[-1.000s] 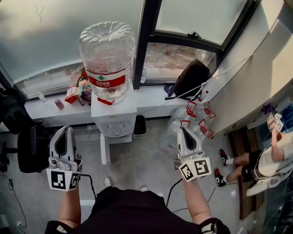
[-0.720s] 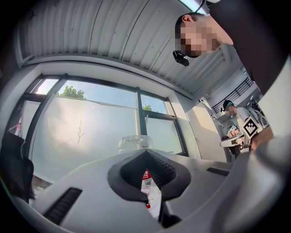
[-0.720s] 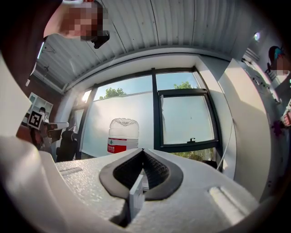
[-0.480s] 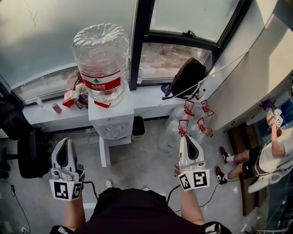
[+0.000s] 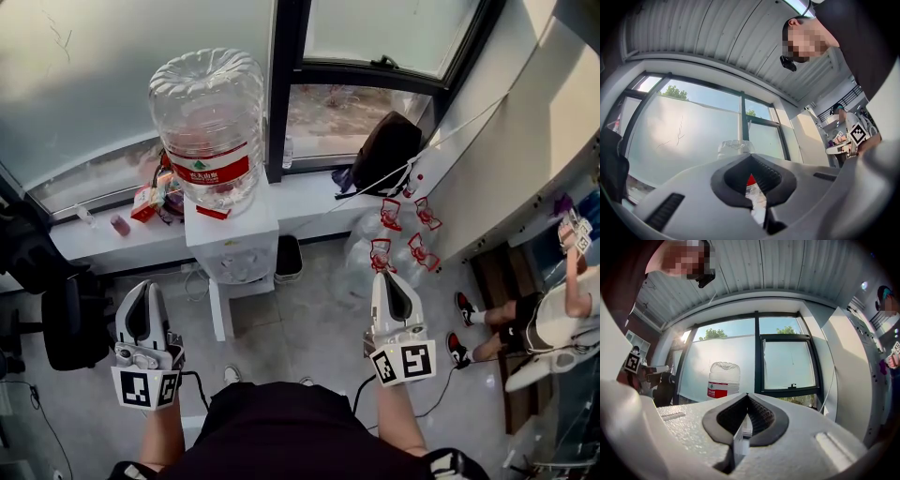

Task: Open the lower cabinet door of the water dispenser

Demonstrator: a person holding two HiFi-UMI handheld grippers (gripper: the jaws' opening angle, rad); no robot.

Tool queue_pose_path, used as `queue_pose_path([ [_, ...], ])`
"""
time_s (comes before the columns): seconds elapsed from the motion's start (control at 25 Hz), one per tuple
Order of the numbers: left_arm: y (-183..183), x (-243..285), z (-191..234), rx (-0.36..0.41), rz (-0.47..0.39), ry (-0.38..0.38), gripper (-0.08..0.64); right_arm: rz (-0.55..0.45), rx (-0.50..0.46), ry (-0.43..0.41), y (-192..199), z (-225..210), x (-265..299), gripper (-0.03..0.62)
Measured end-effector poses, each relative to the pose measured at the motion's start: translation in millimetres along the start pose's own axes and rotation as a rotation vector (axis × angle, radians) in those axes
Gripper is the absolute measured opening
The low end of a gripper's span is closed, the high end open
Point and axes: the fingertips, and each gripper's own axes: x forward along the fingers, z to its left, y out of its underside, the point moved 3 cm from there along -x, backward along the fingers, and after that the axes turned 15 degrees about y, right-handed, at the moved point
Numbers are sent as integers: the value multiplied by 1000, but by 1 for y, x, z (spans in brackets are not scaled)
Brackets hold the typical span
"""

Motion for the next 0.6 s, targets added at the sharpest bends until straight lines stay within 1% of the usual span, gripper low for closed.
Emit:
queue_pose_path([
  [0.16,-1,0,-2,3,2,7,8,6,7,-12,2,6,0,5],
  [0.4,-5,-12,9,22,19,-19,8,17,4,-31,6,15,2,5],
  [0.6,2,-17,7,9,27,-30,8,27,-9,-47,11,20,2,5],
])
